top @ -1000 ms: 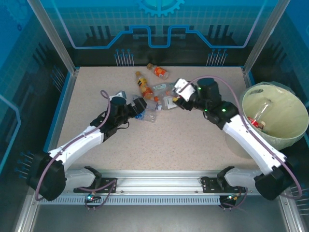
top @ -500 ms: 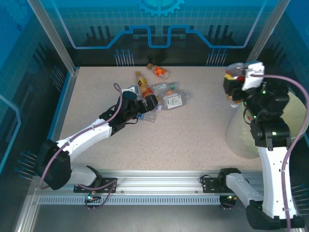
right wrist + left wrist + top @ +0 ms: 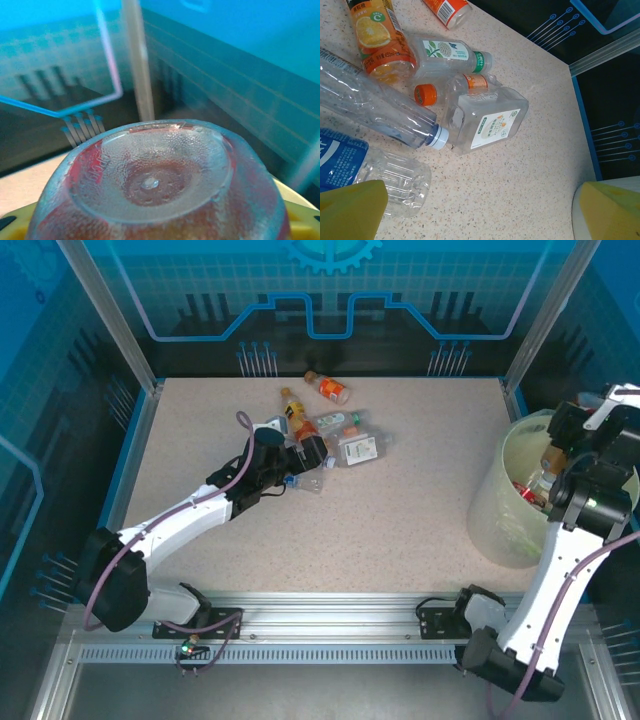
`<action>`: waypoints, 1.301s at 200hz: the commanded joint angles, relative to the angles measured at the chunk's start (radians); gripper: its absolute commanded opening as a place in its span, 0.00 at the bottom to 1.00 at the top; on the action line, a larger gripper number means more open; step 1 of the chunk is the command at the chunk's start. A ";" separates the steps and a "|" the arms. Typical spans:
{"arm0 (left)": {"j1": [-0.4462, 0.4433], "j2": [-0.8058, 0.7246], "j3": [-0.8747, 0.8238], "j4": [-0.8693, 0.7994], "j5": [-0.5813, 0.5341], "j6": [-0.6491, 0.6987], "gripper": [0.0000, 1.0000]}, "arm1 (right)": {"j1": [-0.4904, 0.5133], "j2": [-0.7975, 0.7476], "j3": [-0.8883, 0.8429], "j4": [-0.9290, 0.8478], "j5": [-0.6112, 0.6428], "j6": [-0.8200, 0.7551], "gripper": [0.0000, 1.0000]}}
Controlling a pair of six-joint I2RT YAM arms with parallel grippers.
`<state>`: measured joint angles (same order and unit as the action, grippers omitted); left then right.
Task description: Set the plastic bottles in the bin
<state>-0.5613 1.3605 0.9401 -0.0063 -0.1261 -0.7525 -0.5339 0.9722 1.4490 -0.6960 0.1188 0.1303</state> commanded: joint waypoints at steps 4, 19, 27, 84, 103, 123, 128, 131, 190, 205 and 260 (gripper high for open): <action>-0.006 -0.004 0.033 -0.019 -0.017 0.010 0.99 | -0.021 0.014 -0.011 -0.094 0.197 -0.003 0.48; -0.006 -0.003 0.031 -0.008 -0.014 0.008 0.99 | -0.021 0.018 -0.066 -0.052 0.320 -0.031 0.46; -0.006 -0.002 0.030 -0.004 -0.012 0.008 0.99 | -0.021 0.029 -0.087 -0.036 0.382 -0.041 0.46; -0.005 0.003 0.017 -0.020 -0.023 -0.004 0.99 | -0.021 0.077 -0.150 -0.004 0.579 -0.032 0.56; -0.005 0.005 0.019 -0.044 -0.044 -0.011 0.99 | -0.021 0.090 -0.171 -0.023 0.582 0.007 0.64; 0.001 0.002 0.013 -0.059 -0.053 -0.022 0.99 | -0.019 0.111 -0.173 -0.048 0.592 0.024 0.77; 0.003 -0.001 0.012 -0.058 -0.053 -0.022 0.99 | -0.016 0.115 -0.172 -0.053 0.601 0.026 0.80; 0.004 -0.001 0.010 -0.059 -0.053 -0.022 0.99 | -0.012 0.116 -0.170 -0.055 0.609 0.028 0.82; 0.016 0.006 0.010 -0.046 -0.052 -0.026 0.99 | 0.110 0.112 -0.185 -0.016 0.748 0.030 1.00; 0.020 -0.003 -0.002 -0.047 -0.059 -0.040 0.99 | 0.121 0.108 -0.176 -0.024 0.738 0.034 1.00; 0.085 -0.052 -0.114 -0.012 -0.062 -0.183 0.99 | 0.149 0.059 -0.146 -0.057 0.630 0.061 1.00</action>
<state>-0.5049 1.3453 0.8803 -0.0334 -0.1680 -0.8555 -0.4080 1.0748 1.2640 -0.7372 0.7963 0.1604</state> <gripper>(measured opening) 0.989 0.998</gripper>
